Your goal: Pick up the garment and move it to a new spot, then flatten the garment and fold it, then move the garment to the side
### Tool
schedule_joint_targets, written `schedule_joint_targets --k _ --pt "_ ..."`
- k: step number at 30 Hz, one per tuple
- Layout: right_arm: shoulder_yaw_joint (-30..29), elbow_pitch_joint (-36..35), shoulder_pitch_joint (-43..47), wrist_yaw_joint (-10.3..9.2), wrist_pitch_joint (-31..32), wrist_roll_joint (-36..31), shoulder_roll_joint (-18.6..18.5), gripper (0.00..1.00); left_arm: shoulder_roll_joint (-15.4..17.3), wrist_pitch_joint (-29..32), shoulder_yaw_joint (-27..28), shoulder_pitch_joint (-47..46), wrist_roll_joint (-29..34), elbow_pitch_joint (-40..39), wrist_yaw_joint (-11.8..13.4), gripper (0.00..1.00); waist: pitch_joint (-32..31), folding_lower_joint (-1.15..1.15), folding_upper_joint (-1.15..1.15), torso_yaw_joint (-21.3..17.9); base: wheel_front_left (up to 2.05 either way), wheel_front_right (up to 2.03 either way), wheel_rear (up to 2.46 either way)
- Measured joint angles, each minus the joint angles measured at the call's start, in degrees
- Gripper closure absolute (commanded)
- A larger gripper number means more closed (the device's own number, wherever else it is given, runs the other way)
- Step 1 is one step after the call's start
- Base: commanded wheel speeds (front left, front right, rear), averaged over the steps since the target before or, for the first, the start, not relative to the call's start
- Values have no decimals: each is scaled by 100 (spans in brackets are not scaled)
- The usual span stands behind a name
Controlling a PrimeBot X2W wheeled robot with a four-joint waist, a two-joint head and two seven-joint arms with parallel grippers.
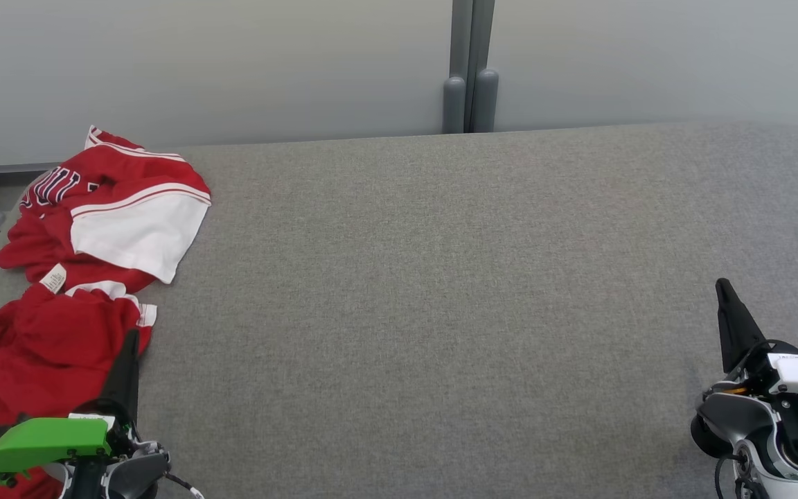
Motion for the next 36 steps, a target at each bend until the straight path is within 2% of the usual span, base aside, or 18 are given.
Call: schedule_joint_targets --k 36 --pt "-8 0 0 0 25 -1 8 100 -1 0 2 0 0 0 0 100 0 0 0 0 0 0 0"
